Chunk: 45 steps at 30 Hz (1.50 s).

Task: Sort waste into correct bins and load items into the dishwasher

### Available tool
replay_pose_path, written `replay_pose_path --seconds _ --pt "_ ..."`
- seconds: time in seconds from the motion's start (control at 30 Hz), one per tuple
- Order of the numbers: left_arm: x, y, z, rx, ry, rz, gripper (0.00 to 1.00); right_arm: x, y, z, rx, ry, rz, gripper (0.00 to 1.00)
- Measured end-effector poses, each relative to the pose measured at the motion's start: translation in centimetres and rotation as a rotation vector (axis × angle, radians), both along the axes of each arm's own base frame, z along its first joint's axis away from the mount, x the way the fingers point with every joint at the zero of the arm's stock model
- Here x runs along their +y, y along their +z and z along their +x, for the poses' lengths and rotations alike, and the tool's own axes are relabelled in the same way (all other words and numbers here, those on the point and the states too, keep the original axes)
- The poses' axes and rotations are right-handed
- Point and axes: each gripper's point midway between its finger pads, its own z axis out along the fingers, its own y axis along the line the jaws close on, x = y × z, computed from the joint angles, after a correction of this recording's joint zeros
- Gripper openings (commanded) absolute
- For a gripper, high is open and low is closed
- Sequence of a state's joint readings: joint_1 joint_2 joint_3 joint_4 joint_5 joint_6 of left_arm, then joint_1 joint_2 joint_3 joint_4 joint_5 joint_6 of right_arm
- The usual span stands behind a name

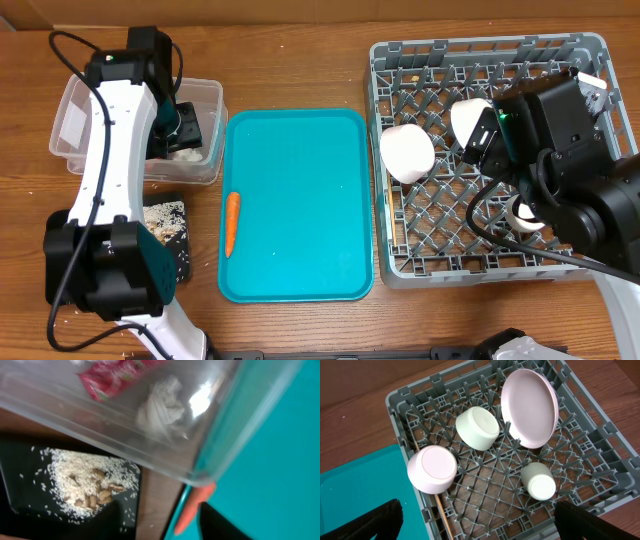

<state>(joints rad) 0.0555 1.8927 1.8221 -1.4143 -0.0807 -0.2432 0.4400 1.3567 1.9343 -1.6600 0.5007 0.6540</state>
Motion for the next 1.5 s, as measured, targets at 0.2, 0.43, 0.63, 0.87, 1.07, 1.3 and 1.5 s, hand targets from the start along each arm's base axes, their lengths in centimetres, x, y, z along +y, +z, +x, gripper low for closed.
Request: replay_pose_path --seconds 0.2,0.43,0.63,0.87,1.07,1.3,1.5 --pt "-2.8 7.2 -1.2 -0.191 -0.098 -0.032 1.00 0.1 0.1 0.2 -0.009 0.000 0.005 1.00" --pt "-4.6 17.5 -5.8 -0.509 -0.166 -0.027 1.00 0.7 0.4 0.7 -0.031 0.011 0.033 1.00" --pt "-5.1 18.8 -6.8 -0.555 -0.167 -0.057 1.00 1.3 0.5 1.0 -0.044 0.027 0.067 1.00" --pt "-5.7 17.8 -5.9 -0.523 -0.163 -0.095 1.00 1.5 0.6 1.1 -0.047 0.032 0.075 1.00" --pt "-5.7 17.7 -5.8 -0.519 -0.158 -0.100 1.00 2.6 0.2 0.9 -0.022 0.069 0.126 1.00" --pt "-5.7 17.7 -5.8 -0.518 -0.158 -0.100 1.00 3.1 -0.1 0.6 0.006 0.119 0.123 1.00" --pt "-5.7 17.7 -5.8 -0.518 -0.158 -0.100 1.00 3.6 0.9 1.8 -0.036 0.255 0.034 1.00"
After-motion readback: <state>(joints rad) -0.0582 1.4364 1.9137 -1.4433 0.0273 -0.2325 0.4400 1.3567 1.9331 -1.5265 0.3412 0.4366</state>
